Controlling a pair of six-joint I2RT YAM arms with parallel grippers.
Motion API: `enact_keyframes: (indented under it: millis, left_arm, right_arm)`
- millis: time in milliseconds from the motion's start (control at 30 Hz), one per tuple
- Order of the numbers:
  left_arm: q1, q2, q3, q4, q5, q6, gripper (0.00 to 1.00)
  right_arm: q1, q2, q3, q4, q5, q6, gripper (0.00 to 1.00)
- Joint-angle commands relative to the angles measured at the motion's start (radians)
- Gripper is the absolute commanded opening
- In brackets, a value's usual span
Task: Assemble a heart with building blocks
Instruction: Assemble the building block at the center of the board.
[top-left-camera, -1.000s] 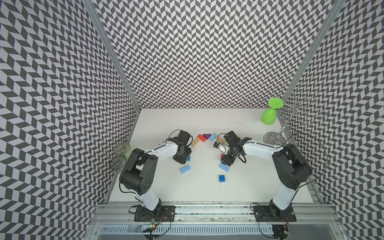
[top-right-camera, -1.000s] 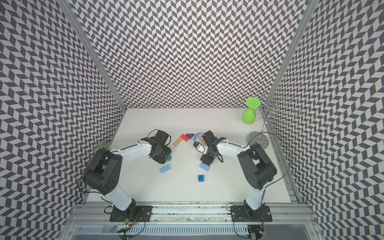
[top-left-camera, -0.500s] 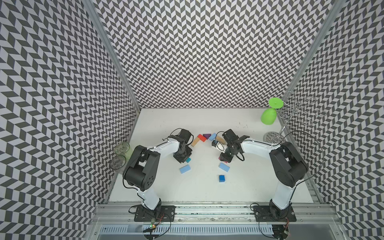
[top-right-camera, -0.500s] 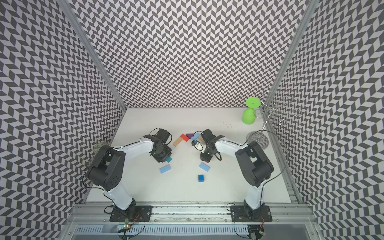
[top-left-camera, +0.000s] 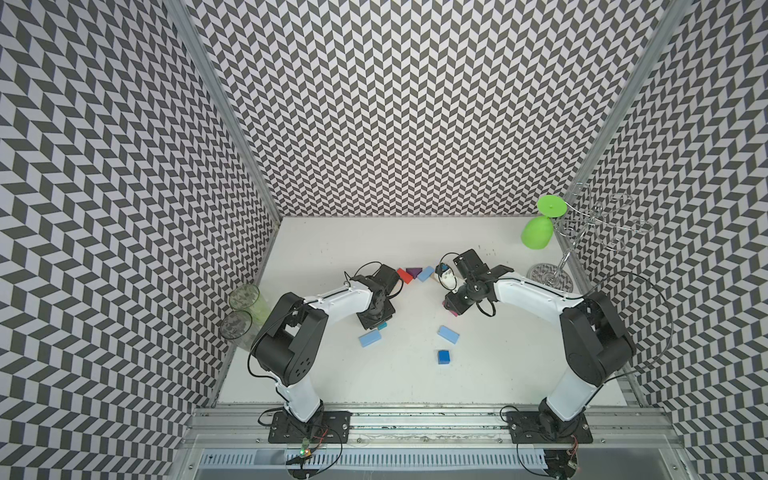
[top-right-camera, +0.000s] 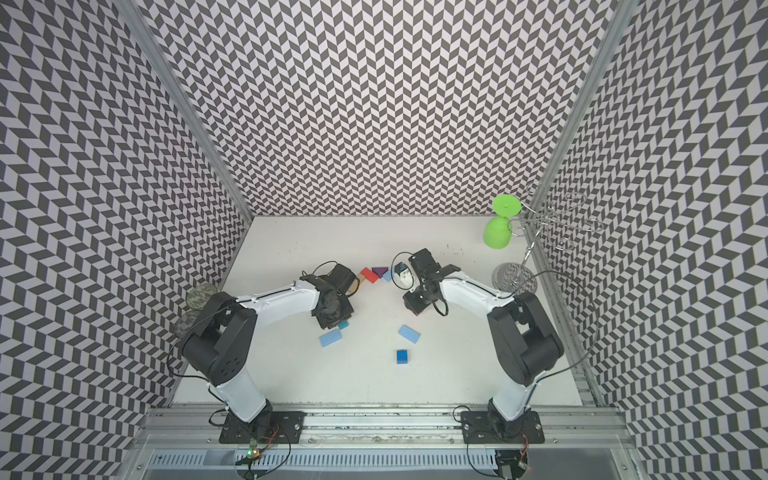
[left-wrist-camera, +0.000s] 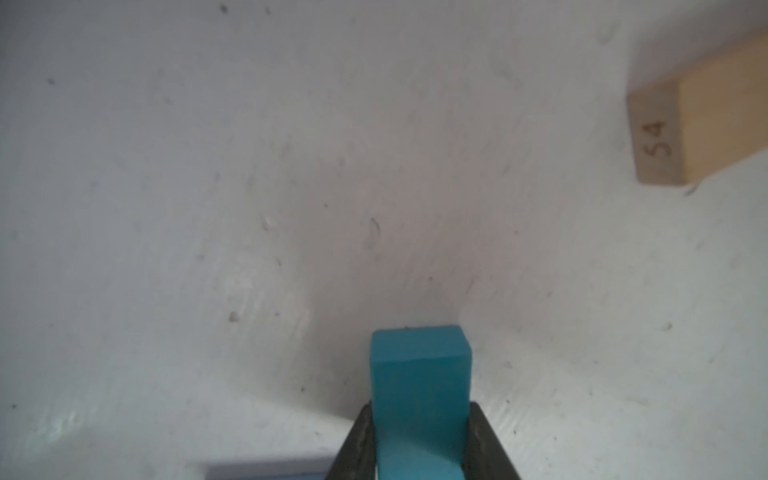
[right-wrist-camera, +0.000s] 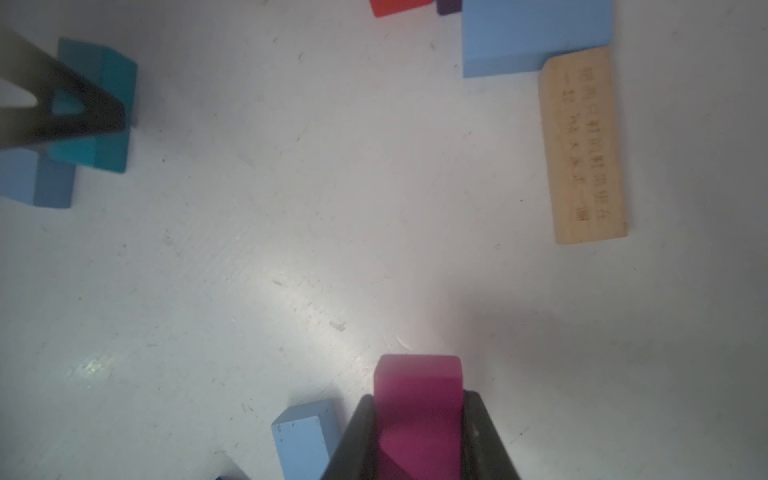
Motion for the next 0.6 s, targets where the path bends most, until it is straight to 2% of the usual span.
enact_keyframes:
  millis: [0, 200, 567]
  left_arm:
    - [-0.049, 0.045, -0.018, -0.071, 0.031, -0.013, 0.04]
    - [-0.069, 0.105, 0.063, -0.056, 0.081, -0.062, 0.04]
    - [-0.067, 0.227, 0.227, -0.065, 0.109, -0.181, 0.05]
  right_arm:
    - [-0.002, -0.059, -0.007, 0.041, 0.054, 0.093, 0.00]
    - [-0.008, -0.012, -0.022, -0.012, 0.206, 0.126, 0.00]
    - [-0.025, -0.015, -0.108, 0.018, 0.219, 0.150, 0.00]
